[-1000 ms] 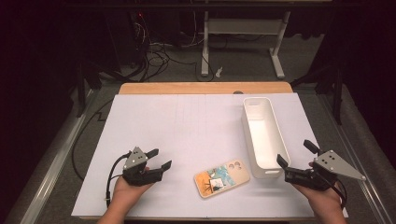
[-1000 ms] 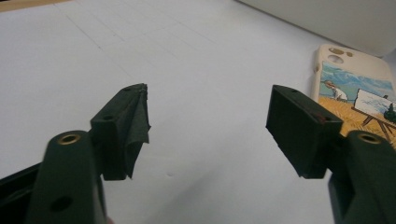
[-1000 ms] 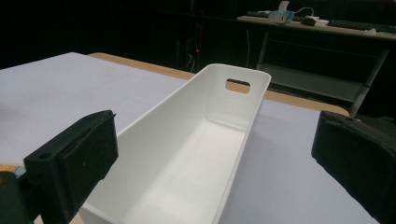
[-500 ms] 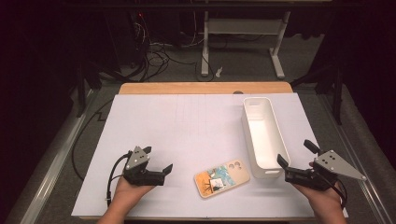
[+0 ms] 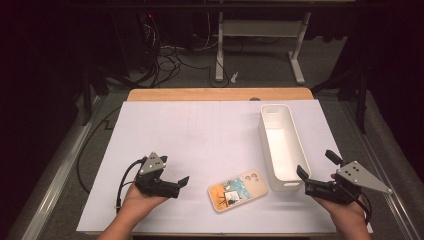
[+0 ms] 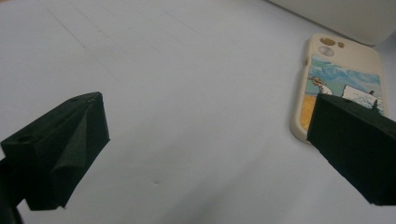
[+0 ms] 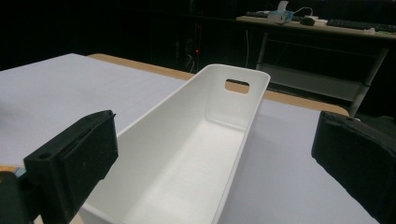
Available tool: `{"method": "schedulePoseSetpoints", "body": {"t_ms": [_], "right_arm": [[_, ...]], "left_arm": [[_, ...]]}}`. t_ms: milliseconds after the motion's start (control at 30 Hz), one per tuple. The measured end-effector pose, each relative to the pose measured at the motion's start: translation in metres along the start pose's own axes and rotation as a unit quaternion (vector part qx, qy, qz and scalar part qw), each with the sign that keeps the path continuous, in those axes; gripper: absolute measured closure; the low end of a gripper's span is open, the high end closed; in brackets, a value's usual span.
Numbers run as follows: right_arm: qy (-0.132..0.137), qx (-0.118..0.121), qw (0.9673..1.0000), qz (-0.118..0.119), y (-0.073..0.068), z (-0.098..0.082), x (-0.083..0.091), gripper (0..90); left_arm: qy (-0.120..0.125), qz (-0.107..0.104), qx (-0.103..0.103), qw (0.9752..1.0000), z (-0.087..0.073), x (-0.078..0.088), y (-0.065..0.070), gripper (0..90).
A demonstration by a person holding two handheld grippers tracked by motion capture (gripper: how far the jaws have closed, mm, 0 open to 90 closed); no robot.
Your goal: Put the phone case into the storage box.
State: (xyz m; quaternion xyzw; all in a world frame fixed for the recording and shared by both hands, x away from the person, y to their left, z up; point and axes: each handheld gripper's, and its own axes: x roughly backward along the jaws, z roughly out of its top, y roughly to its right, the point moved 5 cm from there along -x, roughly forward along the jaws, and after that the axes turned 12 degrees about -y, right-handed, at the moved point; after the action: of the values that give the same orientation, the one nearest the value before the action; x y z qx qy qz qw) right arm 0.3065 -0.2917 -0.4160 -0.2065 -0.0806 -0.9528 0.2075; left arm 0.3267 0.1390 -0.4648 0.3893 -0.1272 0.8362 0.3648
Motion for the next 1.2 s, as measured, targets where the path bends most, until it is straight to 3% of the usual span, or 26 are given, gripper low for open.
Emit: {"method": "schedulePoseSetpoints", "body": {"t_ms": [100,233,400,667,900,933,1200], "right_arm": [[0.000,-0.001,1.0000,0.001,0.000,0.000,0.000,0.8],[-0.001,-0.001,1.0000,0.002,0.000,0.000,0.000,0.8],[-0.002,-0.001,1.0000,0.001,0.000,-0.001,0.000,0.8],[0.000,-0.001,1.0000,0.001,0.000,0.000,0.000,0.8],[-0.002,0.002,1.0000,0.001,-0.001,0.000,0.000,0.8],[-0.002,0.003,1.0000,0.003,-0.001,0.000,0.000,0.8],[-0.002,0.001,1.0000,0.002,-0.001,-0.001,0.000,0.8]], "left_arm": [[-0.033,-0.001,-0.016,0.9993,0.004,-0.004,0.004,0.0],[-0.074,-0.012,-0.033,0.9966,0.007,-0.011,0.011,0.0],[-0.099,-0.018,-0.041,0.9941,0.008,-0.015,0.017,0.0],[-0.144,-0.029,-0.065,0.9870,0.011,-0.020,0.030,0.0],[-0.184,-0.042,-0.079,0.9788,0.011,-0.026,0.038,0.0],[-0.196,-0.051,-0.078,0.9761,0.011,-0.029,0.040,0.0],[-0.213,-0.051,-0.092,0.9714,0.011,-0.038,0.045,0.0]]}}
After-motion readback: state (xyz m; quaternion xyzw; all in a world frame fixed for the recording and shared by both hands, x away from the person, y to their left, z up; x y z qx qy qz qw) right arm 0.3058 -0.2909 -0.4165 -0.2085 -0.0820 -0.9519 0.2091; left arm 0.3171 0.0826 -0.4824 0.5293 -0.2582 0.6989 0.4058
